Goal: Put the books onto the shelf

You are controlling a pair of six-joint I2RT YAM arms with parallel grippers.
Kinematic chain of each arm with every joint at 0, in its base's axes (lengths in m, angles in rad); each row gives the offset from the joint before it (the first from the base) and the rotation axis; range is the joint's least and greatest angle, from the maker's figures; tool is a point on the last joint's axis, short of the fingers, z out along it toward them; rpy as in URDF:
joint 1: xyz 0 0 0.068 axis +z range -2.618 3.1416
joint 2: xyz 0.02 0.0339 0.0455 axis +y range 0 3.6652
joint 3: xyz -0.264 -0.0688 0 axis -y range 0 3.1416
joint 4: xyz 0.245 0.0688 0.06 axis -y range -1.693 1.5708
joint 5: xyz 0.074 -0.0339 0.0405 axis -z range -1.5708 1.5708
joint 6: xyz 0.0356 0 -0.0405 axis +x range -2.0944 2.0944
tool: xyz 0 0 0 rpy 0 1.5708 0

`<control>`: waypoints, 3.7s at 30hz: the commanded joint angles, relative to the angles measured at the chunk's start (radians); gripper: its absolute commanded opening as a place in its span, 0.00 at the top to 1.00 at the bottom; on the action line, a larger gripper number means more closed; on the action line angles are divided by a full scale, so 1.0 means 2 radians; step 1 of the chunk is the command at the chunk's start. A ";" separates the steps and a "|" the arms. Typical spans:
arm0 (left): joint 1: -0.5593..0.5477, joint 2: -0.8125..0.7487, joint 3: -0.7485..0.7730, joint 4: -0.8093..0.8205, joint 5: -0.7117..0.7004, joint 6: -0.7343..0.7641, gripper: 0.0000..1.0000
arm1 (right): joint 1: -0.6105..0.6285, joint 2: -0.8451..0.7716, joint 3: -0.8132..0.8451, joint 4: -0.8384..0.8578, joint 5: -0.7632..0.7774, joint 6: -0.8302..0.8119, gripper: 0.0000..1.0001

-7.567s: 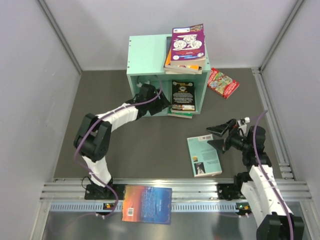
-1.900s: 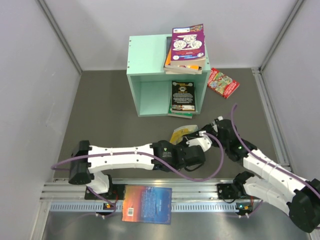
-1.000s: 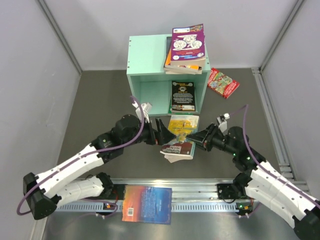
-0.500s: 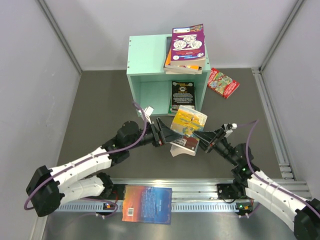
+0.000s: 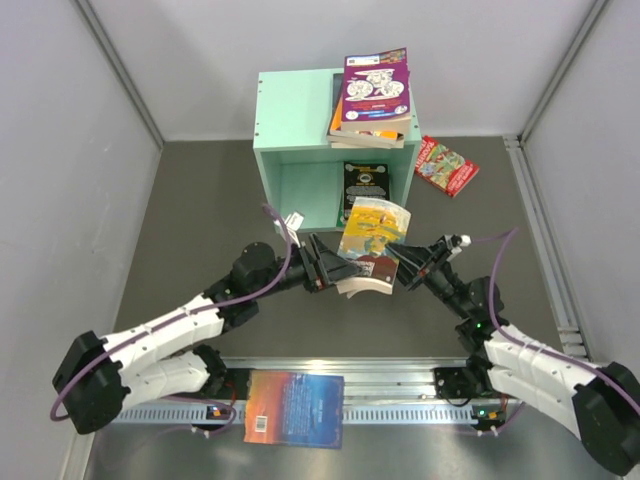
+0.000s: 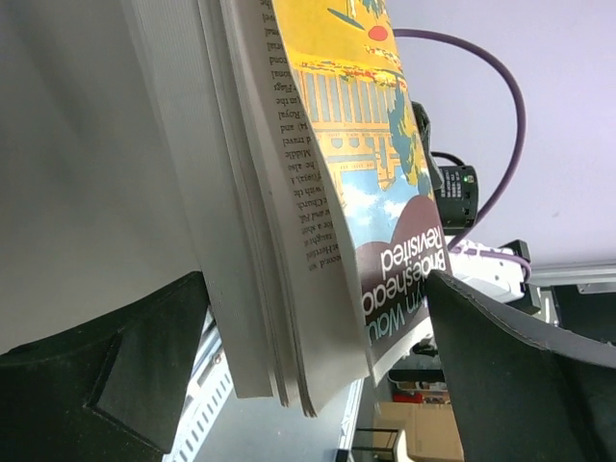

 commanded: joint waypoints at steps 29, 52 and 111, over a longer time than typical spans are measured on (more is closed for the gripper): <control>0.051 0.066 -0.045 0.174 0.037 -0.070 0.01 | 0.001 0.101 0.153 0.279 0.102 0.115 1.00; 0.094 0.077 -0.104 0.198 0.045 -0.084 0.02 | -0.015 0.021 0.142 -0.170 -0.240 -0.089 1.00; 0.127 0.485 0.475 -0.469 -0.129 0.307 0.23 | -0.156 0.538 0.299 0.056 -0.102 -0.091 0.70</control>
